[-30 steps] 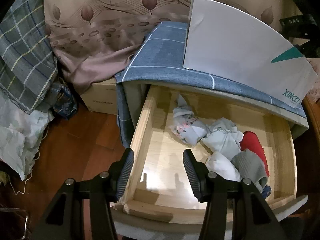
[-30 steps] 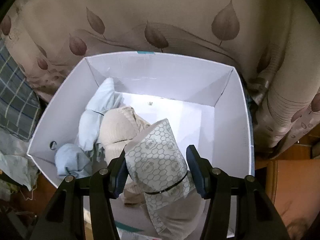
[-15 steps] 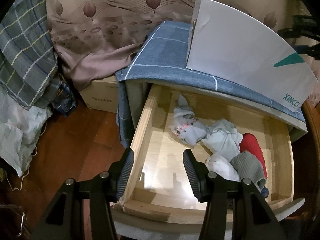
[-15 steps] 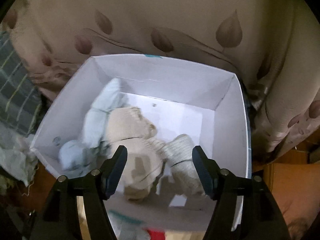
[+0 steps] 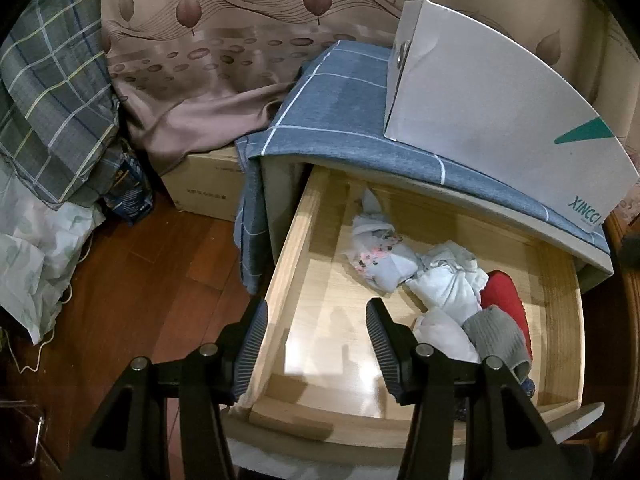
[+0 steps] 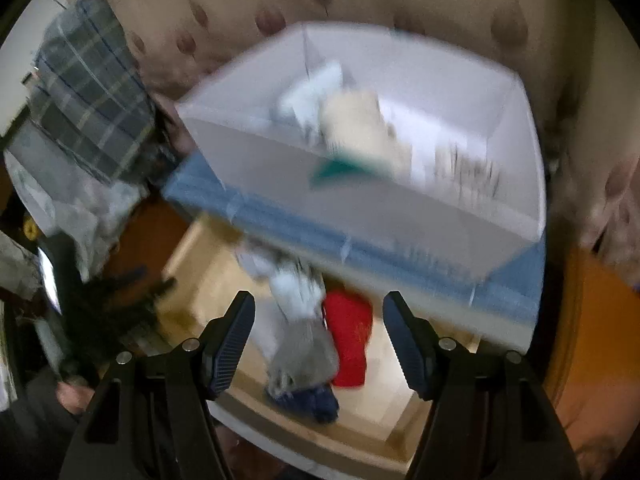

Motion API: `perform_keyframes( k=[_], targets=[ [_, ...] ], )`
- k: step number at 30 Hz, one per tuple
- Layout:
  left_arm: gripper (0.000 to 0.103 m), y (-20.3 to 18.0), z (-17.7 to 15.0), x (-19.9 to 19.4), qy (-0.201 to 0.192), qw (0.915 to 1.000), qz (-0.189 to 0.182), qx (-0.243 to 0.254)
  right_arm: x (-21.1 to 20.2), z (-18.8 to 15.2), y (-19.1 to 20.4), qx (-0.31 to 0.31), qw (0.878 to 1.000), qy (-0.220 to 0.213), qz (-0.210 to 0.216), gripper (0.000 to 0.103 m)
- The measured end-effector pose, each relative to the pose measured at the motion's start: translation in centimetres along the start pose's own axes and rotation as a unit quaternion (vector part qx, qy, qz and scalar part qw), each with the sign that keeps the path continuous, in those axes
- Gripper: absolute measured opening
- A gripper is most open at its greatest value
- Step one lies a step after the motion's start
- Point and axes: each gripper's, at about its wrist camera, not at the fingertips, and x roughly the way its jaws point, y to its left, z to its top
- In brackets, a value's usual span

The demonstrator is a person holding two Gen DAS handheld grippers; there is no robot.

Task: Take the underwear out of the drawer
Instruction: 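Move the right gripper back into the drawer and grasp the red sock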

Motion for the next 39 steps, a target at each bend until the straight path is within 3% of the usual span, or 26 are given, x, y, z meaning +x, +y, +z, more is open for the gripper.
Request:
perform_keyframes(
  k=[6,16,25,30,32,34,39],
  targets=[
    [0.052,0.4,0.0,0.0,0.003,1.0,-0.003,-0.005,7.1,-3.5,-2.4,0.028,0.997,0.07,-0.015,0.054],
    [0.052,0.3,0.0,0.1,0.006,1.0,-0.003,-0.002,14.3,-4.9,-3.9,0.018,0.994,0.1,-0.028,0.047],
    [0.052,0.2,0.0,0.3,0.009,1.0,-0.003,-0.003,18.0,-4.9,-2.3,-0.027,0.991,0.131,-0.004,0.048],
    [0.052,0.2,-0.1,0.3,0.011,0.9999,-0.004,-0.002,19.8,-4.8,-1.0,-0.055,0.985,0.16,-0.015,0.051],
    [0.052,0.2,0.0,0.4,0.014,0.9999,-0.005,-0.003,19.8,-4.7,-0.8,-0.061,0.985,0.161,-0.02,0.049],
    [0.052,0.2,0.0,0.5,0.016,0.9999,-0.006,-0.002,19.7,-4.7,-1.0,-0.059,0.984,0.163,-0.028,0.04],
    [0.052,-0.1,-0.1,0.7,0.023,0.9997,-0.008,0.004,18.6,-6.0,-2.9,-0.026,0.984,0.171,-0.05,0.035]
  ],
)
